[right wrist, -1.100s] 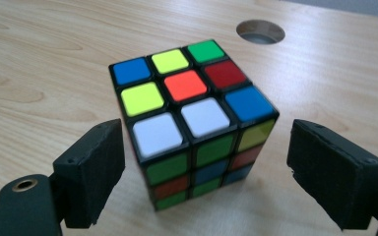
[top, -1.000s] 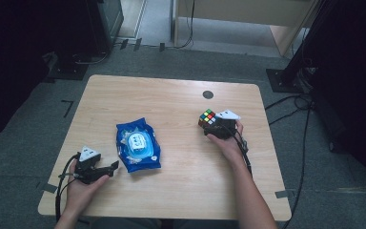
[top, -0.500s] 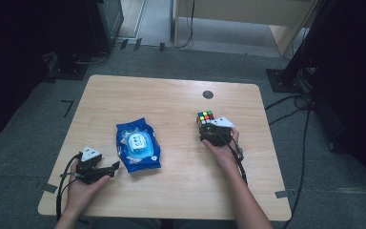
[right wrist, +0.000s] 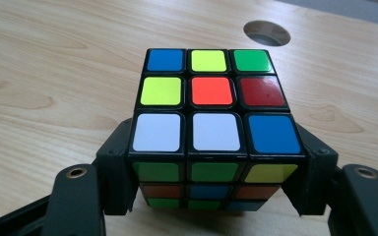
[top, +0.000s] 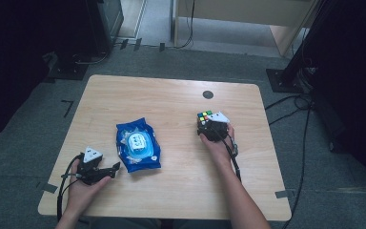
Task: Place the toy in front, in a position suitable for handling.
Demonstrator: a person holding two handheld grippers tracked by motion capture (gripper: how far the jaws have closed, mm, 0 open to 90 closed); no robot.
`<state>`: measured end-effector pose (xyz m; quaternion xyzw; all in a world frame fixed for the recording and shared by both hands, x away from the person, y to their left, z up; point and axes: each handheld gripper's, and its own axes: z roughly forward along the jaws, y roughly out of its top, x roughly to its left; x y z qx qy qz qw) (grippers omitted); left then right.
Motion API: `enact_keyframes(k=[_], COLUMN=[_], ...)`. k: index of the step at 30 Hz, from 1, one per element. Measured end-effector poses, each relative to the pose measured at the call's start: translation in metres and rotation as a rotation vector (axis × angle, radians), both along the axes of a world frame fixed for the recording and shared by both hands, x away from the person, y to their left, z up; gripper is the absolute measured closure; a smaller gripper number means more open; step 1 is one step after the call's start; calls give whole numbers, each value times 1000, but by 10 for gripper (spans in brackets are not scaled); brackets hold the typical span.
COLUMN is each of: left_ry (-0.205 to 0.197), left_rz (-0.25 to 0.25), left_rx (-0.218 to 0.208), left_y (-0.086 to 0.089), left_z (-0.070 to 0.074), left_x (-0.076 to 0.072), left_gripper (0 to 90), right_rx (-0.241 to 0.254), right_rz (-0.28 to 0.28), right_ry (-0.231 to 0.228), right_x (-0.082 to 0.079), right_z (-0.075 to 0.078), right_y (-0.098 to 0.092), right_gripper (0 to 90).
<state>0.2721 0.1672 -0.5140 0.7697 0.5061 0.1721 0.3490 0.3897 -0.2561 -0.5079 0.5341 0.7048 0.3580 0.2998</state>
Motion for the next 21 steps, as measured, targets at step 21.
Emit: enact_keyframes(k=[21], left_ry=[-32], left_rz=[-1], left_rx=[-38], left_y=[3], left_z=[4], left_x=[-2], left_gripper=[210], right_rx=[51], right_rz=[68], right_ry=[43], right_x=[-120], right_z=[-5], right_y=[3], right_gripper=[348])
